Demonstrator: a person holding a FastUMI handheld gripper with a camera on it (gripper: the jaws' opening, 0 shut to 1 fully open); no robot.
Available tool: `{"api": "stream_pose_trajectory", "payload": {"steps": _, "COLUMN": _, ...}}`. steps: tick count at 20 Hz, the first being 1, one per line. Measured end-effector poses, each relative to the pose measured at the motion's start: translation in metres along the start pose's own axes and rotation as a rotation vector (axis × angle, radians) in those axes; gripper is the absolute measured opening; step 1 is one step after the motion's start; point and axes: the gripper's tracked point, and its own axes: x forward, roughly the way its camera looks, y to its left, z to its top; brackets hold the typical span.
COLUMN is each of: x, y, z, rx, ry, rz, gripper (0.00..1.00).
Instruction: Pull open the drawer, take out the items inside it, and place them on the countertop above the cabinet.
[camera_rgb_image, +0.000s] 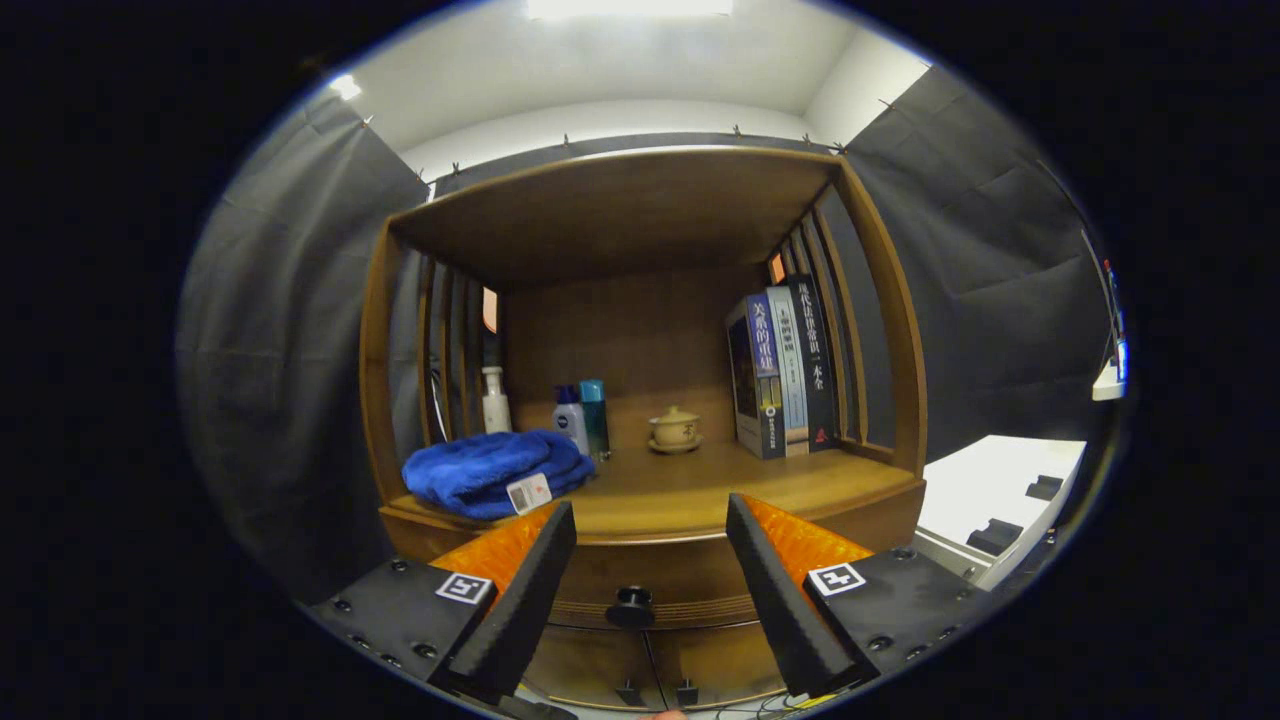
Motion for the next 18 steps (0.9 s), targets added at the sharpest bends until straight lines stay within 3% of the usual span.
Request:
{"api": "stream_pose_trajectory", "payload": {"steps": 4, "x": 0.025, "y": -0.013, "z": -0.031, "rx": 0.053, "ry": 0.073, "rz": -0.029, "gripper": 0.98}}
{"api": "stream_pose_trajectory", "payload": {"steps": 7, "x": 0.034, "y": -0.022, "z": -0.054, "rx": 0.006, "ry": 0.097, "rz": -0.039, "gripper": 0.98}}
{"api": "stream_pose_trajectory", "payload": {"steps": 14, "x": 0.044, "y": -0.005, "z": -0.109, "rx": 0.078, "ry": 0.223, "rz": 0.017, "gripper": 0.98}}
{"api": "stream_pose_trajectory", "payload": {"steps": 18, "x": 0.052, "y": 0.001, "z": -0.124, "rx": 0.052, "ry": 0.266, "rz": 0.033, "gripper": 0.81}}
